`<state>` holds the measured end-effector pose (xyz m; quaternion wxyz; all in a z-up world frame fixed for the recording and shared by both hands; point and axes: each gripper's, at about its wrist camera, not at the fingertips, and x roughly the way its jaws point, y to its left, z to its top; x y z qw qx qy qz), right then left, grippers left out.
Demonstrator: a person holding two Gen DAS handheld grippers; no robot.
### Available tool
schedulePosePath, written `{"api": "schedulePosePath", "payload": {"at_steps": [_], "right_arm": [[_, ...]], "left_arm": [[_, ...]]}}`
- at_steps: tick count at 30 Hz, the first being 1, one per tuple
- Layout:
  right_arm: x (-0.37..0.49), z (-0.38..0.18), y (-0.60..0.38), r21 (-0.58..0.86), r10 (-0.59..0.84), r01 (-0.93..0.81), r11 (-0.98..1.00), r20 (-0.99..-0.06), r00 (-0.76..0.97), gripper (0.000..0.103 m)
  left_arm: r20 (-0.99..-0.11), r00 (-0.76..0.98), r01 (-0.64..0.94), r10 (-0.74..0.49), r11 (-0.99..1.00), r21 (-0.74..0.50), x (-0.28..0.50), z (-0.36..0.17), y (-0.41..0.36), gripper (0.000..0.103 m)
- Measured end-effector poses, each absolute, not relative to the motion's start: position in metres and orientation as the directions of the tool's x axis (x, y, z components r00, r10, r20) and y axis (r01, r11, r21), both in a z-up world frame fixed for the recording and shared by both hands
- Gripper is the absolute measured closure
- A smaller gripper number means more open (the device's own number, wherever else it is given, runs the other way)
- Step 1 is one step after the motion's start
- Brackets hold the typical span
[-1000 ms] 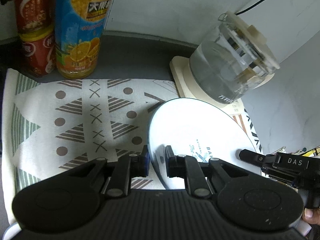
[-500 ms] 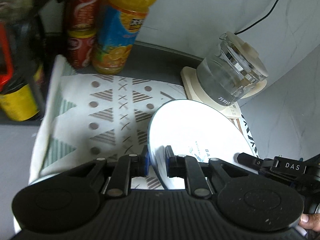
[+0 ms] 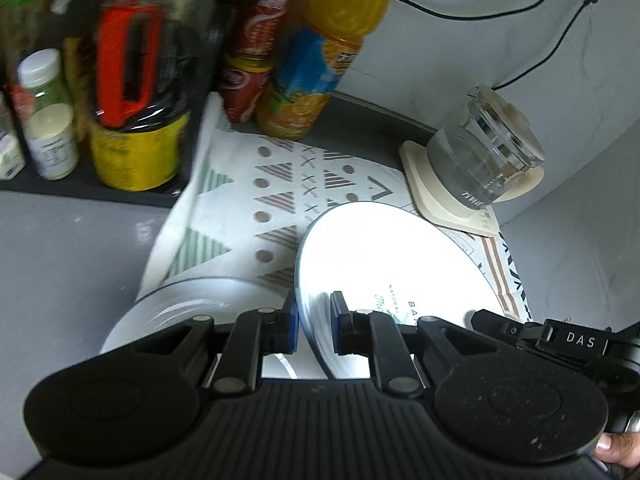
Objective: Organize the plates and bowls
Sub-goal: 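Lift the 'Bakery' plate with both grippers and carry it over the plate stack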
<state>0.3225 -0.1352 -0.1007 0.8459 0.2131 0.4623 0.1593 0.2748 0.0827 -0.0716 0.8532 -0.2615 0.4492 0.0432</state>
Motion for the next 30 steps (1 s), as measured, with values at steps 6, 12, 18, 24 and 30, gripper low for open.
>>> {"api": "schedulePosePath", "payload": {"at_steps": [6,12,18,24,30], "right_arm": [[0.305,-0.105,-0.119,0.505,0.488,-0.112,0.856,-0.716,0.499,0.097],[0.288,-0.113,-0.103,0.495,0.501,-0.149,0.856,-0.725,0.473,0.097],[0.272,-0.124,-0.089,0.469,0.498,-0.182,0.864,-0.747,0.441,0.096],[0.263,-0.139,-0.082,0.443,0.485,-0.199,0.874,-0.773,0.409,0.096],[0.264,-0.141,-0.071,0.396,0.46,-0.235,0.888,-0.794,0.399,0.095]], "left_arm": [[-0.789,0.599,-0.342,-0.134,0.849,-0.403,0.246,-0.074,0.096,0.089],[-0.804,0.586,-0.376,-0.103,0.844,-0.382,0.219,-0.08,0.103,0.089],[-0.816,0.572,-0.404,-0.082,0.838,-0.367,0.198,-0.091,0.111,0.089],[-0.832,0.55,-0.428,-0.072,0.831,-0.354,0.185,-0.108,0.113,0.089],[-0.851,0.522,-0.454,-0.063,0.824,-0.339,0.183,-0.121,0.119,0.089]]}}
